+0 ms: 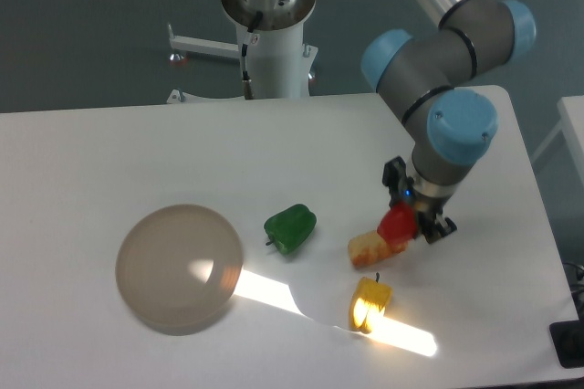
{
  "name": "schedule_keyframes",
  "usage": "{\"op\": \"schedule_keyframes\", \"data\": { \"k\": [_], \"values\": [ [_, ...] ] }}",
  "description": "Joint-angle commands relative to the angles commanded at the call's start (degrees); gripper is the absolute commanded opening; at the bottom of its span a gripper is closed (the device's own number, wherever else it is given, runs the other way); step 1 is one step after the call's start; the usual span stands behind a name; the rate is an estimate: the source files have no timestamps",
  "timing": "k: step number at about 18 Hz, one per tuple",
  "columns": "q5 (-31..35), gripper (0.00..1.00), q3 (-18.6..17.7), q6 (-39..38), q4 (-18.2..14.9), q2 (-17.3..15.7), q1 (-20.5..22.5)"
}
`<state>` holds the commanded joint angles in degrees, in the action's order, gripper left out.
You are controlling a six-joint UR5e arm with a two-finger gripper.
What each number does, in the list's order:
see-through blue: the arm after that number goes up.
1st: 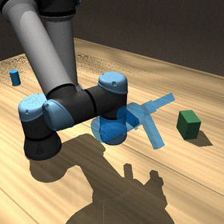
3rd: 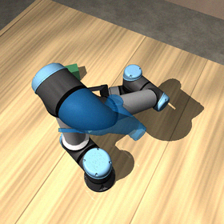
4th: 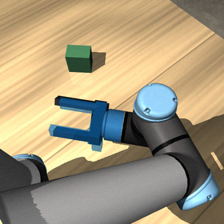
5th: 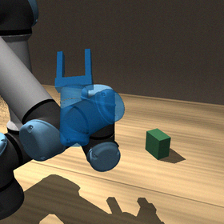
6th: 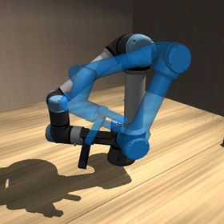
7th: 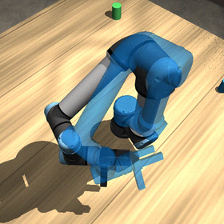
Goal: Place the red pepper on the table
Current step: 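Lift the held red pepper and carry it toward the green pepper, then lower the red pepper onto the table beside the bread toy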
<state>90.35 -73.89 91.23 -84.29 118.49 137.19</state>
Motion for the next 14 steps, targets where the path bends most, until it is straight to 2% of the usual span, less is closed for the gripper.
{"op": "schedule_keyframes", "data": {
  "k": [2,3,4,9,14],
  "values": [
    [0.0,0.39,-3.1,0.0,-0.2,-1.7,0.7],
    [0.1,0.39,-6.1,-0.3,0.3,-2.8,0.7],
    [-0.2,0.39,-7.7,-0.4,0.5,-3.1,0.5],
    [-0.5,0.39,-10.8,-1.5,1.3,-3.8,0.5],
    [-1.0,0.39,-13.2,1.8,9.6,-4.8,0.9]
  ]
}}
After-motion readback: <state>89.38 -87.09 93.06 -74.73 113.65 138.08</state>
